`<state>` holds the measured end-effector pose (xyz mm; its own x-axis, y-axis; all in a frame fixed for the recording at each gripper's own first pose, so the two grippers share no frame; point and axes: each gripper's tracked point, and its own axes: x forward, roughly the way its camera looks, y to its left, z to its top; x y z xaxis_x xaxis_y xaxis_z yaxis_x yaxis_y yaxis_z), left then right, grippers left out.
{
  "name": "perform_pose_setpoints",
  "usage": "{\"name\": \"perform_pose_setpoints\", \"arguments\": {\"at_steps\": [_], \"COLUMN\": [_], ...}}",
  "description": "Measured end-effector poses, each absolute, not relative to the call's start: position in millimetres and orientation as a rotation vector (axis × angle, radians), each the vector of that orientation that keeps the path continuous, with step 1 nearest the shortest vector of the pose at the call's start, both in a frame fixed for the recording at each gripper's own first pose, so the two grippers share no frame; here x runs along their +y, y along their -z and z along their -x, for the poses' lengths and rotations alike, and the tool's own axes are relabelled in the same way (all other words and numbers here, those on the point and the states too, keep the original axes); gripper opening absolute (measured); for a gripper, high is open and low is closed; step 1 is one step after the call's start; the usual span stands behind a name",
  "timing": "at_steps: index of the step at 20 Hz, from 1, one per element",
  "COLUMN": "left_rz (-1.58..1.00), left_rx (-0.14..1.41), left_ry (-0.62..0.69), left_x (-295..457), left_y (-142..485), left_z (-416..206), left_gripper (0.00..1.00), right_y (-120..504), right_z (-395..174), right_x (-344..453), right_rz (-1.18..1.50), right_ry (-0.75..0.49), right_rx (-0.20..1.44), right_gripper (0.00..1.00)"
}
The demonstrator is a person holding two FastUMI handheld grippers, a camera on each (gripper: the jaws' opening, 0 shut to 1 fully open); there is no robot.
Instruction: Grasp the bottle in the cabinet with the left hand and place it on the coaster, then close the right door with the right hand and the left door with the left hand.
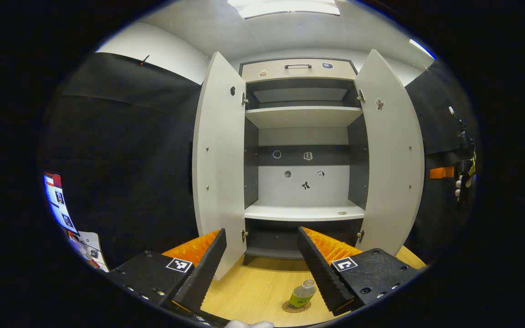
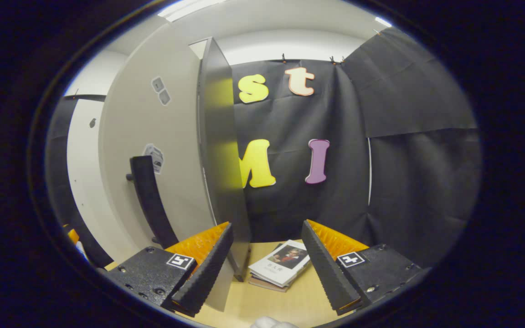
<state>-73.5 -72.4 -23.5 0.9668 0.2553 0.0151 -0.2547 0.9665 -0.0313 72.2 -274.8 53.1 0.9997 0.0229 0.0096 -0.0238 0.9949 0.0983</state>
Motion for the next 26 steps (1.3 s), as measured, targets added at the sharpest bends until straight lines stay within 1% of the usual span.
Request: {"name": "perform_pose_setpoints", "arguments": {"at_steps": [3, 4, 5, 6, 7, 8, 9, 15, 23, 24, 25, 26], "left_rz": [0.013, 0.015, 0.017, 0.019, 0.02, 0.024, 0.028, 0.046, 0.053, 0.054, 0.053, 0.054], "left_rx": [-0.021, -0.022, -0.024, -0.027, -0.03, -0.031, -0.031, -0.022, -0.011, -0.014, -0.018, -0.023], "left_ry": [-0.245, -0.234, -0.223, -0.214, -0.206, -0.198, -0.187, -0.15, -0.131, -0.127, -0.127, -0.131], "left_x": [-62.8, -60.3, -57.5, -53.3, -48.8, -44.8, -41.1, -8.4, 24.8, 26.6, 28.7, 32.1], "left_y": [23.5, 23.8, 23.5, 22.6, 22.2, 22.7, 23.2, 29.9, 38.6, 37.4, 36.6, 35.4], "left_z": [71.0, 69.6, 66.9, 66.2, 63.5, 61.5, 58.5, 49.3, 46.2, 46.1, 47.1, 46.6], "left_gripper": [0.95, 0.97, 0.95, 0.96, 0.95, 0.95, 0.95, 0.95, 0.95, 0.95, 0.95, 0.95], "right_y": [-67.8, -70.9, -74.5, -74.2, -76.1, -74.9, -73.5, -72.5, -72.6, -70.3, -68.9, -66.8], "right_z": [-71.1, -70.5, -66.9, -69.9, -66.7, -66.8, -64.5, -62.0, -74.0, -74.2, -74.1, -75.8], "right_x": [-245.0, -234.7, -232.6, -231.3, -230.6, -230.1, -228.2, -185.8, -119.3, -110.8, -102.5, -93.1], "right_rz": [-0.074, -0.067, -0.043, -0.014, 0.01, 0.016, 0.007, -0.013, 0.004, 0.005, 0.006, 0.005], "right_ry": [-0.067, -0.086, -0.056, -0.045, -0.03, -0.008, 0.011, 0.019, -0.008, -0.019, -0.039, -0.067], "right_rx": [-0.034, -0.042, -0.037, -0.043, -0.046, -0.043, -0.043, -0.024, -0.029, -0.024, -0.02, -0.013], "right_gripper": [0.99, 0.99, 0.95, 0.98, 0.94, 0.93, 0.96, 0.96, 0.96, 0.96, 0.94, 0.96]}}
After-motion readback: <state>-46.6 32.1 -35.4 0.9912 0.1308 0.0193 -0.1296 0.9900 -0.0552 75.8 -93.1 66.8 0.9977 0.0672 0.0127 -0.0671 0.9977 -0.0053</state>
